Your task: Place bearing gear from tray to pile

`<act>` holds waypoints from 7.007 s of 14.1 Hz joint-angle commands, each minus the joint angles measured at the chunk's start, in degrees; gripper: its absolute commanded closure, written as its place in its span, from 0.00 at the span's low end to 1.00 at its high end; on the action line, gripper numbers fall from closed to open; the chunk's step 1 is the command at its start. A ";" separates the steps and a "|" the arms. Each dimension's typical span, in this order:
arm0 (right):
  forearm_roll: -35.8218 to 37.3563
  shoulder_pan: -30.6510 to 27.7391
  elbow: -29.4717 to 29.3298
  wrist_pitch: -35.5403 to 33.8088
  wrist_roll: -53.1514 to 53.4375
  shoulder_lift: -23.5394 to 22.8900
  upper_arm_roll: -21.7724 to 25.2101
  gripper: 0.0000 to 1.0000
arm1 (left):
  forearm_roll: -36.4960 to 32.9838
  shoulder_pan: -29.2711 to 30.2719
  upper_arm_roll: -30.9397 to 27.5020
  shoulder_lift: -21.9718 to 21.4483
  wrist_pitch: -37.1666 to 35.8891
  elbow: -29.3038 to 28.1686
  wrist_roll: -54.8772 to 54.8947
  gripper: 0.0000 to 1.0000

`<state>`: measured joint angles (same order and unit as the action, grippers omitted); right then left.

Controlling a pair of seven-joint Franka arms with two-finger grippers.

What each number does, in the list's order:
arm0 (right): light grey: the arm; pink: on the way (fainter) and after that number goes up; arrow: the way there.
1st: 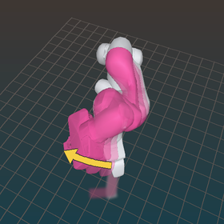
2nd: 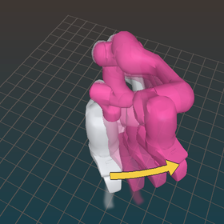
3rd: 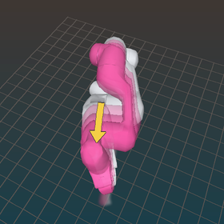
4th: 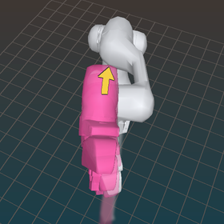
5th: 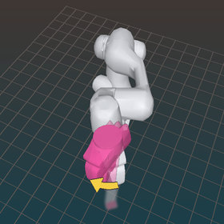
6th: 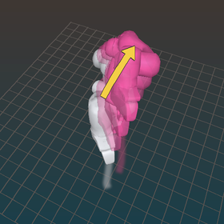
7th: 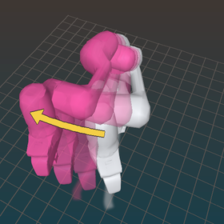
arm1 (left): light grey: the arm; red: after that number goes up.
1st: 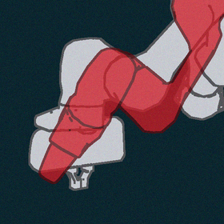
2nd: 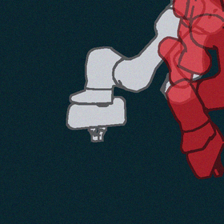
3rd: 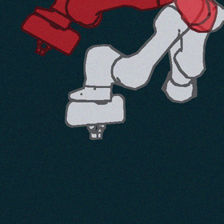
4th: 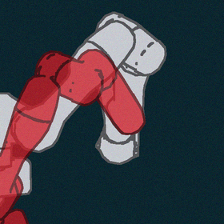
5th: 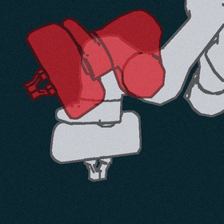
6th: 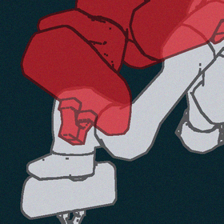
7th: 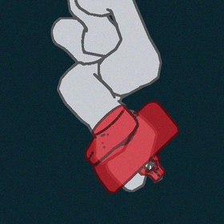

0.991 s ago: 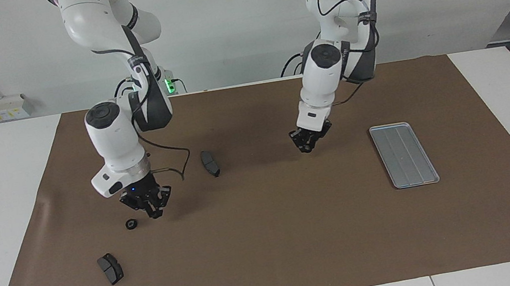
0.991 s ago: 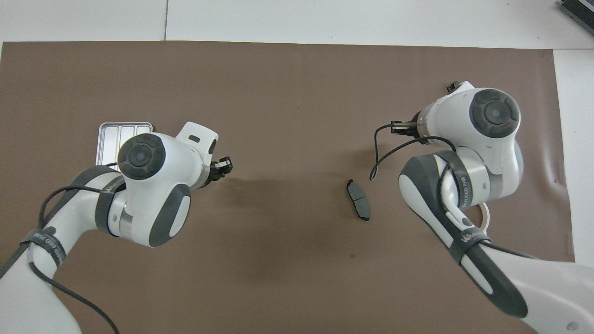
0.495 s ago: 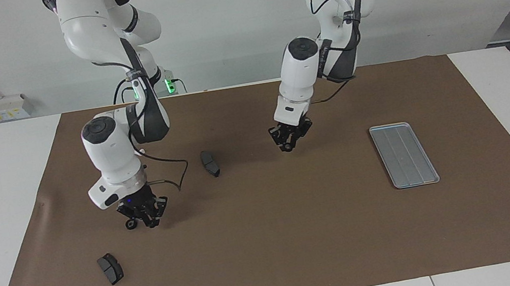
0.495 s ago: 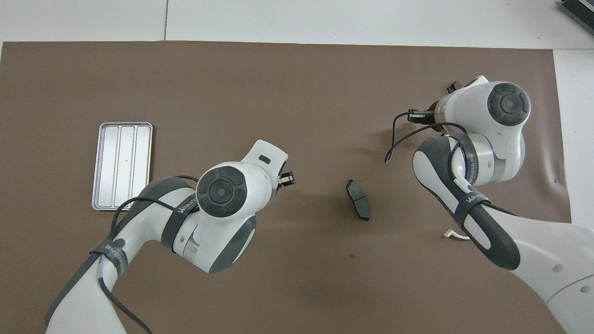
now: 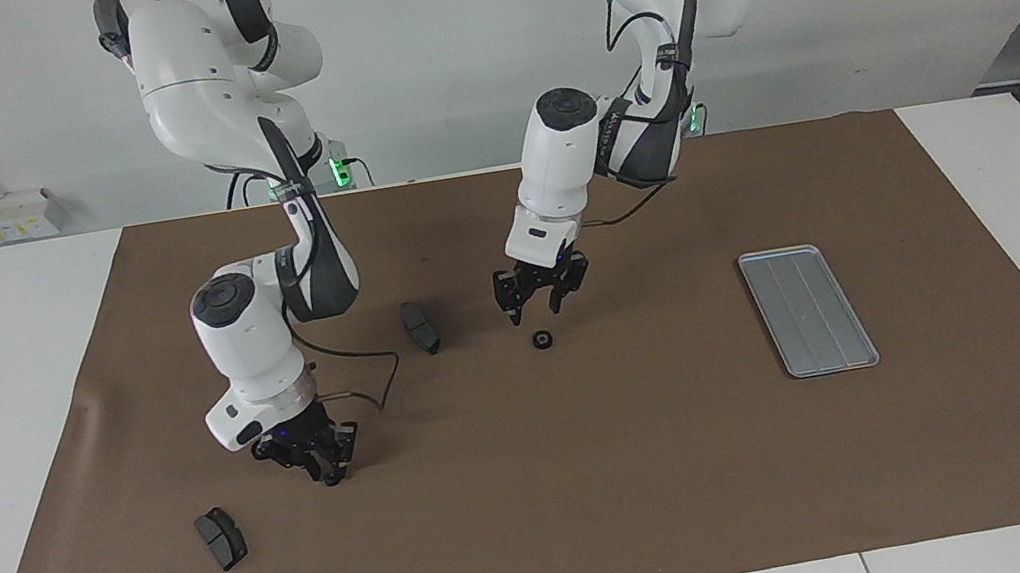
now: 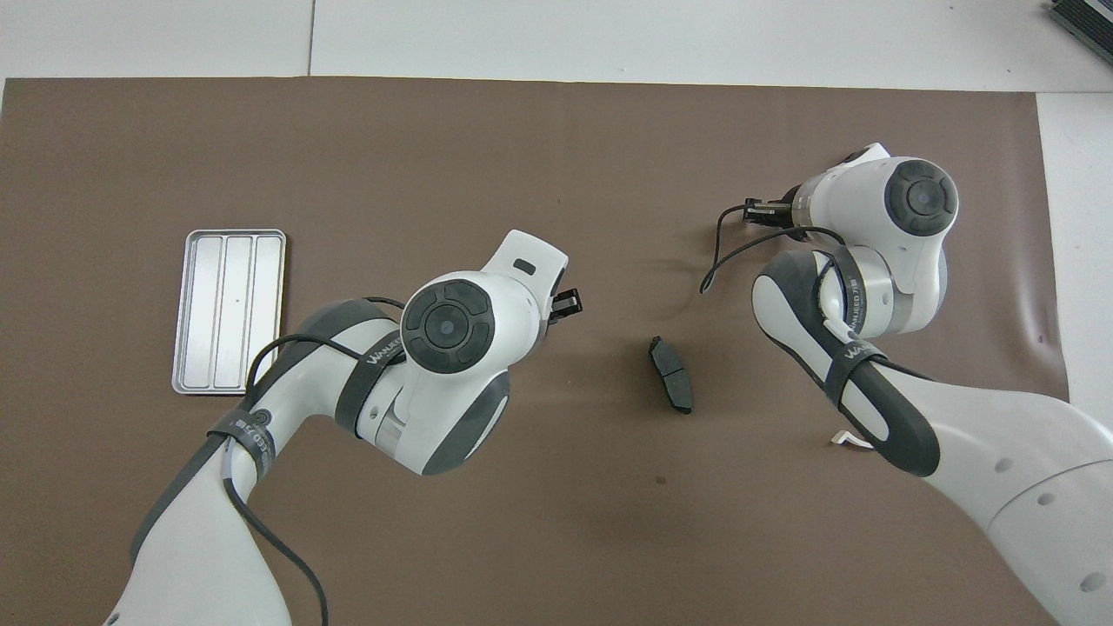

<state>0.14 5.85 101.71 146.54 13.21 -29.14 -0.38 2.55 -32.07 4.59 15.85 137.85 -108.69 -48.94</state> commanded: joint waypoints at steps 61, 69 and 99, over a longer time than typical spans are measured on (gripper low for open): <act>10.05 30.98 -3.27 -11.89 33.20 -0.40 -0.24 1.00 | -1.58 35.50 -1.34 -24.90 -30.36 -0.73 44.90 0.00; 9.09 13.60 1.12 -25.59 18.21 13.84 -0.23 1.00 | -1.58 35.41 -1.34 -24.90 -30.36 -0.73 44.90 0.00; 2.41 -6.54 7.29 -22.50 -7.23 23.24 0.21 0.00 | -1.58 35.32 -1.34 -24.90 -30.36 -0.73 44.90 0.00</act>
<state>3.32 1.57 110.87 128.44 5.84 -8.36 0.37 0.04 2.80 3.06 -7.68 107.45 -108.37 -4.62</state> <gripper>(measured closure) 0.000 0.000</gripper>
